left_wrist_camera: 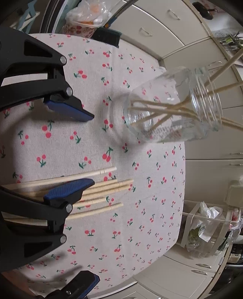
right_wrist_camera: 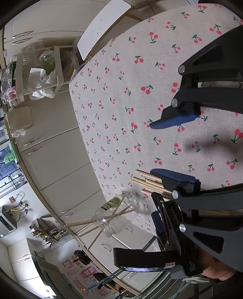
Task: Organize utensils
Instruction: 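Move both grippers down over the loose chopsticks with fingers open, then close the left gripper on one chopstick while the right gripper closes on another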
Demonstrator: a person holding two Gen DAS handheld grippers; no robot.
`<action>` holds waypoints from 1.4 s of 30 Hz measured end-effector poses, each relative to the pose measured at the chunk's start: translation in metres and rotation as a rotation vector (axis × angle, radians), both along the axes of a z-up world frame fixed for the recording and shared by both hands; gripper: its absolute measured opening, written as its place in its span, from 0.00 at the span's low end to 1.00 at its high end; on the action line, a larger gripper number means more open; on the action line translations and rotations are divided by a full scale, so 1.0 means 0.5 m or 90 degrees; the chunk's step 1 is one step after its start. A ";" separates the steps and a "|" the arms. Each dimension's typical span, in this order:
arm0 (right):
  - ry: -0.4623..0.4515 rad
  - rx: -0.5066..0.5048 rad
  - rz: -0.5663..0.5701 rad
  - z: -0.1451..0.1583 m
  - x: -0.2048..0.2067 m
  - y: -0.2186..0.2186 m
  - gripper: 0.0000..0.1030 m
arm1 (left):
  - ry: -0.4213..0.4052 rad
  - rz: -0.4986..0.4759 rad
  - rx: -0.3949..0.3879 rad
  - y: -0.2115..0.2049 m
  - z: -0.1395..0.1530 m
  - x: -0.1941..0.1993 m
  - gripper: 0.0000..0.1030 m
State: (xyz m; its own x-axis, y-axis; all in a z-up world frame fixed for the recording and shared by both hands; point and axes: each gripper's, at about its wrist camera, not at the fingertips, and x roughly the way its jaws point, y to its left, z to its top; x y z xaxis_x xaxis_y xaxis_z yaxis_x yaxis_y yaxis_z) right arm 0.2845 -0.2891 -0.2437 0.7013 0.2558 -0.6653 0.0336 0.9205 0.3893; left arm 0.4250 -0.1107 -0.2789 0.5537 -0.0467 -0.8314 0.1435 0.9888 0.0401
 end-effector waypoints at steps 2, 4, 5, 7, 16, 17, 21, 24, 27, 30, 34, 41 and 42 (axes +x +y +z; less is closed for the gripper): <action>-0.005 -0.003 0.010 0.003 0.000 0.006 0.42 | 0.001 -0.002 0.002 0.006 0.002 0.002 0.50; -0.008 -0.016 0.028 0.007 0.001 0.018 0.42 | 0.007 -0.008 -0.005 0.008 0.004 0.013 0.38; -0.008 -0.022 0.036 0.008 0.000 0.025 0.42 | 0.009 -0.016 -0.006 0.006 0.006 0.019 0.34; -0.003 -0.035 0.054 0.009 0.002 0.044 0.42 | 0.016 -0.032 -0.015 0.000 0.006 0.030 0.15; 0.041 -0.086 0.115 -0.001 0.065 0.121 0.32 | 0.069 -0.068 -0.087 0.047 0.009 0.033 0.05; 0.046 -0.096 0.116 -0.003 0.077 0.130 0.30 | 0.073 -0.068 -0.094 0.055 0.008 0.032 0.05; 0.080 -0.121 0.110 -0.026 0.130 0.144 0.21 | 0.088 -0.075 -0.109 0.077 0.005 0.033 0.05; 0.102 -0.132 0.114 -0.041 0.156 0.148 0.18 | 0.092 -0.081 -0.110 0.077 0.004 0.036 0.05; 0.110 -0.155 0.130 -0.041 0.168 0.165 0.18 | 0.094 -0.080 -0.120 0.080 0.003 0.039 0.05; 0.114 -0.195 0.150 -0.044 0.175 0.187 0.18 | 0.095 -0.084 -0.126 0.084 0.003 0.042 0.05; 0.101 -0.253 0.181 -0.046 0.171 0.213 0.09 | 0.090 -0.101 -0.107 0.076 0.005 0.039 0.05; 0.126 -0.165 0.170 -0.041 0.155 0.163 0.06 | 0.042 -0.101 -0.149 0.117 0.057 0.008 0.05; 0.129 -0.144 0.165 -0.043 0.153 0.152 0.06 | 0.020 -0.097 -0.167 0.132 0.076 0.002 0.05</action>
State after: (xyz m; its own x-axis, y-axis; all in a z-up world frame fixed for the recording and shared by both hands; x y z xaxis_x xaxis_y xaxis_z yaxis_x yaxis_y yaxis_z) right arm 0.3612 -0.2130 -0.2650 0.4816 0.2385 -0.8433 -0.1565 0.9702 0.1850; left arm 0.4262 -0.0447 -0.2407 0.4979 -0.3421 -0.7969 0.2882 0.9320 -0.2200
